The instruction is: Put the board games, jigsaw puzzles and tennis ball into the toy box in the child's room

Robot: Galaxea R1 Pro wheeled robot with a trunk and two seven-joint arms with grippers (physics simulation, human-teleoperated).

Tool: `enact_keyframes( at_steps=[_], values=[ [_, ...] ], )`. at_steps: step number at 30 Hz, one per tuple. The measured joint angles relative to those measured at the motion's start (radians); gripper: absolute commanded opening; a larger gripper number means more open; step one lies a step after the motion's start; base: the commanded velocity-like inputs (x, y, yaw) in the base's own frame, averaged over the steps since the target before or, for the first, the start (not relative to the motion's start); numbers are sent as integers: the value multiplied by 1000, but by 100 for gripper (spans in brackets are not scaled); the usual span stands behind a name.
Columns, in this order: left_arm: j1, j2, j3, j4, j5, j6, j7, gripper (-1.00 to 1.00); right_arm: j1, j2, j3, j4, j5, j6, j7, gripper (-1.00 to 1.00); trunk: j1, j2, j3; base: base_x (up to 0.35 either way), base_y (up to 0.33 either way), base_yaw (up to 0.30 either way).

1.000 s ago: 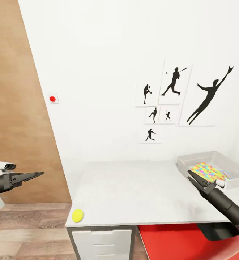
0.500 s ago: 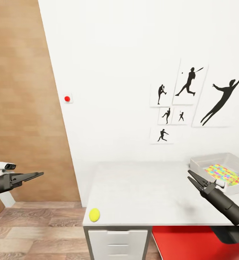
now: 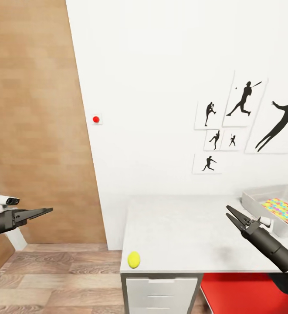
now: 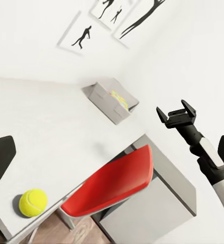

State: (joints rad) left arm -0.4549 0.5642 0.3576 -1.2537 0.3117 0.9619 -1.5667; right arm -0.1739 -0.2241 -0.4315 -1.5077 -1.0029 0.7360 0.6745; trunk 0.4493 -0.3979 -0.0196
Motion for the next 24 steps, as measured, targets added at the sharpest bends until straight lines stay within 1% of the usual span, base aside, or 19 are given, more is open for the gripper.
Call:
enact_keyframes(
  at_steps=[13,15,17,18,21,22,23,24],
  values=[
    [0,0,-1,0,0,0,0,100,0,0,2,-1,2,-1,-1,100,0,0,0,0,274,0],
    [0,0,-1,0,0,0,0,100,0,1,4,-2,9,-2,-2,100,0,0,0,0,240,0],
    [0,-1,-1,0,0,0,0,100,0,1,9,-3,32,-1,-10,100,0,0,0,0,234,0],
    [0,-1,-2,0,0,0,0,100,0,1,17,-4,57,-1,-19,100,0,0,0,0,231,0],
    [0,-1,-2,0,0,0,0,100,0,2,33,-4,102,2,-41,100,0,0,0,0,217,0],
    [0,-1,-2,0,0,0,0,100,0,3,48,-4,130,4,-60,100,0,0,0,0,163,0],
    [0,-1,-2,0,0,0,0,100,0,3,56,-4,143,5,-73,100,0,0,0,0,104,0],
    [0,-1,-2,0,0,0,0,100,0,3,75,-5,162,7,-101,100,0,0,0,0,83,0]
  ],
)
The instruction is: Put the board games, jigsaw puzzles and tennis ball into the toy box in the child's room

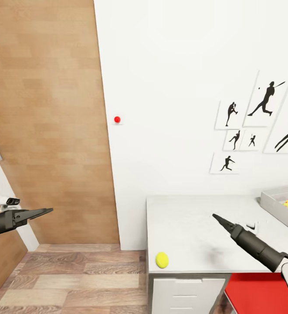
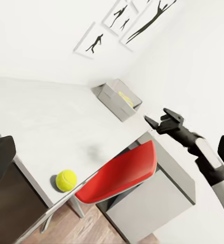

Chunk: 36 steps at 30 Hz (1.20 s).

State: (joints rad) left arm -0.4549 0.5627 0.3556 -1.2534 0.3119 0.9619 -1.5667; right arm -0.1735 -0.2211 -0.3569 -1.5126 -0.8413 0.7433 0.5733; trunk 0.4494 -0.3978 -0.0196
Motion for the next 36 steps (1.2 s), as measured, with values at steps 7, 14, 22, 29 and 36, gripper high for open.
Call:
enact_keyframes(
  at_steps=[7,14,22,29,36],
  values=[
    [0,-1,-3,0,1,-1,0,100,-24,1,150,-3,21,36,-265,100,0,0,0,0,29,0],
    [0,-2,-4,0,0,-1,0,100,-74,41,259,-3,20,62,-526,100,0,0,0,0,3,0],
    [0,-2,-5,0,-2,-2,0,100,-102,130,317,0,41,72,-762,100,0,0,0,0,4,0],
    [0,-2,-4,0,-3,-2,0,100,-118,147,347,2,40,73,-866,100,0,0,0,0,184,0],
    [0,-2,-4,0,-3,-2,0,100,-120,149,356,2,40,72,-878,100,0,0,0,48,184,0]
  ],
)
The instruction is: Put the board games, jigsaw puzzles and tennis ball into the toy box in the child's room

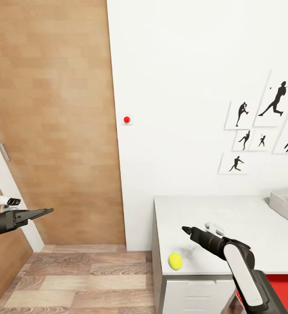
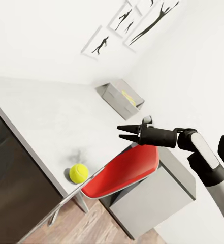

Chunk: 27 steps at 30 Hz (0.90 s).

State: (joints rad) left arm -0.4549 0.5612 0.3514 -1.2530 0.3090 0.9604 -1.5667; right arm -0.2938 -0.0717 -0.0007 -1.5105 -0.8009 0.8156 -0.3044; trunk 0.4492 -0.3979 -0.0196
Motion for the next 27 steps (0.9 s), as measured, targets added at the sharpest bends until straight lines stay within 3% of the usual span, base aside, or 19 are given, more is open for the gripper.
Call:
enact_keyframes(
  at_steps=[9,19,27],
  values=[
    [0,0,0,1,0,0,0,100,-12,2,22,4,1,1,-8,100,0,0,0,30,40,0],
    [0,-7,-1,1,1,1,0,100,-32,2,36,40,1,0,-75,100,0,0,0,2,118,0],
    [0,-19,-1,1,-12,1,0,100,-76,4,38,137,2,0,-88,100,0,0,0,0,15,0]
  ],
)
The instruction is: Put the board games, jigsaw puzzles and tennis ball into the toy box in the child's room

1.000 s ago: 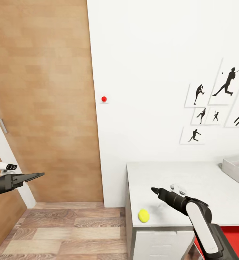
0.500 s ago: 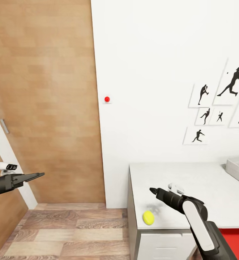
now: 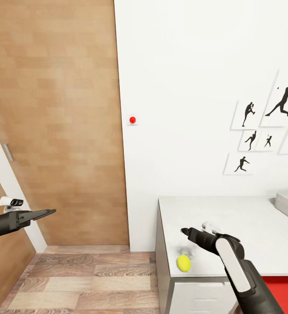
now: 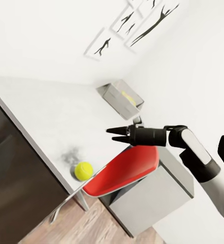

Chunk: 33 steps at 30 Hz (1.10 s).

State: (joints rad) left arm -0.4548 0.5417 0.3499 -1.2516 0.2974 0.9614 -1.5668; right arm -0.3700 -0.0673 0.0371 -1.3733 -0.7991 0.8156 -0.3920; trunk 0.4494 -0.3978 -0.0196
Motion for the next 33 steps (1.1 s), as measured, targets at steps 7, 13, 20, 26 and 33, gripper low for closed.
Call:
enact_keyframes(
  at_steps=[7,13,20,26,33],
  values=[
    [0,-7,1,0,-20,1,0,100,-26,27,2,53,5,1,-11,100,0,0,0,0,1,0],
    [0,-8,1,0,-24,0,0,100,-30,38,17,60,16,2,-58,100,0,0,0,0,0,0],
    [0,-8,1,0,-25,1,0,100,-33,41,30,74,19,3,-92,100,0,0,0,0,0,0],
    [0,-8,1,0,-25,1,0,100,-83,49,50,165,20,2,-101,100,0,0,0,0,0,0],
    [0,-8,1,0,-25,1,0,100,-116,55,87,233,24,-1,-102,100,0,0,0,0,0,0]
  ],
)
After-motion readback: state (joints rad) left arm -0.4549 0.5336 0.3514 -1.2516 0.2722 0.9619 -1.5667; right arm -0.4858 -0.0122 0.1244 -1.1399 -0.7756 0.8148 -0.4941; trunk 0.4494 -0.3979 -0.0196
